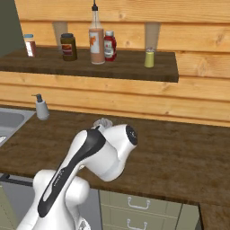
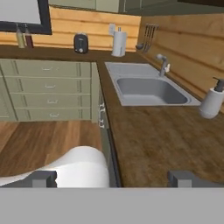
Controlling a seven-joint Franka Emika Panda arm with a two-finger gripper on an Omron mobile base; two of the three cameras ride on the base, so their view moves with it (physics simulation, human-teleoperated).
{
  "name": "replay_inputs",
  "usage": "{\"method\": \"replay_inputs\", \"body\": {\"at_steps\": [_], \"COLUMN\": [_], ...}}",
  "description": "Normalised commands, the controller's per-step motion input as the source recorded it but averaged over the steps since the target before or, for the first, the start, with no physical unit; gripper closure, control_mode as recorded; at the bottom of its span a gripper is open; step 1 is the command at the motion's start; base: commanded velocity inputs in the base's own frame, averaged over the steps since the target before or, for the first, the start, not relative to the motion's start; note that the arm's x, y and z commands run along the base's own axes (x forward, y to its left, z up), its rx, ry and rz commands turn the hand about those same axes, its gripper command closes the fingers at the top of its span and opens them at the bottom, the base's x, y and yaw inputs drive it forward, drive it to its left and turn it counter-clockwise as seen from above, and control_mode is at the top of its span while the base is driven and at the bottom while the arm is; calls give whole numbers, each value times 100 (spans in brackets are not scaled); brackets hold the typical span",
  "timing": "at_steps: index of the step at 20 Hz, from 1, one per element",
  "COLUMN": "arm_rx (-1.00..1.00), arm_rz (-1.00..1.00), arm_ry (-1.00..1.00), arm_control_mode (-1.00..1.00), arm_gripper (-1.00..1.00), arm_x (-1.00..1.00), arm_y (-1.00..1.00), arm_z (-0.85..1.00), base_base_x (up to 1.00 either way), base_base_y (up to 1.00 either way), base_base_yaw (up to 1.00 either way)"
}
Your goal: Put the shaker and condiment bottle from the counter next to their counterparts in the cabinet.
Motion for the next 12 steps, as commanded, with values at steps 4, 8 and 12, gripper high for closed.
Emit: {"method": "replay_inputs", "body": {"at_steps": [4,8,12], "arm_rx": [0,0,0], "arm_rz": [0,0,0], "arm_ry": [8,7,2], "arm_control_mode": [-100,-100,-100], "arm_gripper": [-100,-100,-100], "arm_x": [33,38,26], "arm_y": [1,0,0], "arm_z": [-29,-33,-9], "base_base_x": [0,0,0], "base_base_y": [0,0,0], "base_base_yaw": [0,0,0]}}
